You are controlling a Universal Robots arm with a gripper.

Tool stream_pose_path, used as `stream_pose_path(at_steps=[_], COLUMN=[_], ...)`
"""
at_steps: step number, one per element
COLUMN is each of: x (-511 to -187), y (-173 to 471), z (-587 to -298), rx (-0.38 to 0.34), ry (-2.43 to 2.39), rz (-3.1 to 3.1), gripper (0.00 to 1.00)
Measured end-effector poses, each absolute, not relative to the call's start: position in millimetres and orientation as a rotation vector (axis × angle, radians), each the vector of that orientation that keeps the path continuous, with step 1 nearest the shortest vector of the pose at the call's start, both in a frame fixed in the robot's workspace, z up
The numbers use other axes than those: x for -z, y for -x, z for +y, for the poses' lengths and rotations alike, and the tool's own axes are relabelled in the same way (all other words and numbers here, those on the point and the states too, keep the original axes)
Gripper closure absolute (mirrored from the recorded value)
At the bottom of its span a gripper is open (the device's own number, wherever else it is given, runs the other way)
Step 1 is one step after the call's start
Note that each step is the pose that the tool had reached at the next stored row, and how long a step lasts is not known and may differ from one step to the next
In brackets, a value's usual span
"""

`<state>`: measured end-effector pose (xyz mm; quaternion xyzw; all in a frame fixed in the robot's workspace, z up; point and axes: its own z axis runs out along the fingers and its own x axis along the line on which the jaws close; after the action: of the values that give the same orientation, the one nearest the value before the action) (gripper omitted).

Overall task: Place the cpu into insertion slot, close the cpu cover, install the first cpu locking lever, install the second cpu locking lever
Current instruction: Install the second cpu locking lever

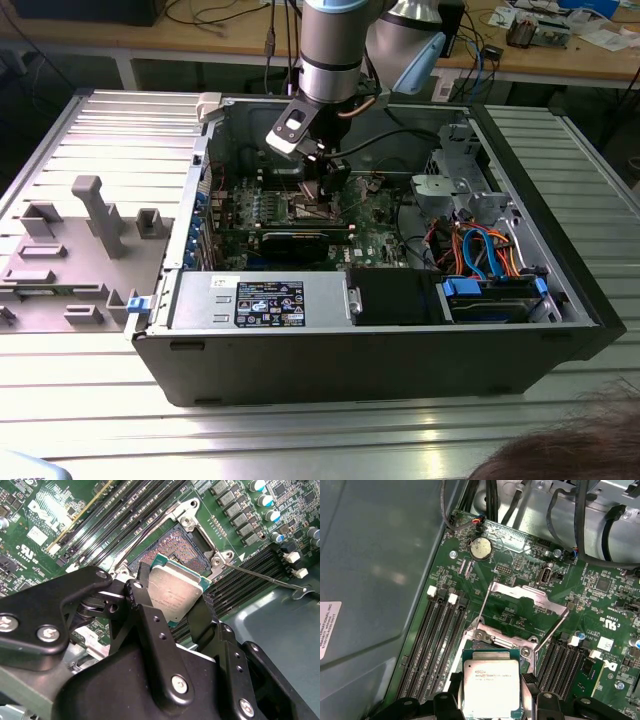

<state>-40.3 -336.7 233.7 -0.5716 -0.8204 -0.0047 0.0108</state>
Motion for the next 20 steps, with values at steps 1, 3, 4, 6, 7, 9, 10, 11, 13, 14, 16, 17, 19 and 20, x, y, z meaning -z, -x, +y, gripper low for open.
stream_pose_path(at_steps=[1, 3, 4, 6, 7, 9, 10, 11, 13, 14, 16, 17, 19, 20], x=[-233.7, -233.7, -233.7, -233.7, -233.7, -233.7, -233.7, -233.7, -233.7, -233.7, -233.7, -233.7, -233.7, -233.7], y=[40.3, 40.3, 40.4, 40.4, 40.4, 40.3, 40.4, 40.4, 40.3, 40.4, 40.3, 40.4, 40.4, 40.4], z=[-336.7, -336.7, -336.7, -336.7, -336.7, -336.7, -336.7, -336.7, -336.7, -336.7, -336.7, -336.7, -336.7, -336.7], rx=[0.015, 0.015, 0.015, 0.015, 0.015, 0.015, 0.015, 0.015, 0.015, 0.015, 0.015, 0.015, 0.015, 0.015], ry=[1.784, 1.786, 1.786, 1.787, 1.788, 1.789, 1.790, 1.790, 1.791, 1.792, 1.793, 1.794, 1.795, 1.795], rz=[-2.560, -2.559, -2.558, -2.557, -2.557, -2.556, -2.556, -2.555, -2.555, -2.554, -2.553, -2.553, -2.552, -2.552], gripper=[0.45, 0.45, 0.45, 0.45, 0.45, 0.45, 0.45, 0.45, 0.45, 0.45, 0.45, 0.45, 0.45, 0.45])
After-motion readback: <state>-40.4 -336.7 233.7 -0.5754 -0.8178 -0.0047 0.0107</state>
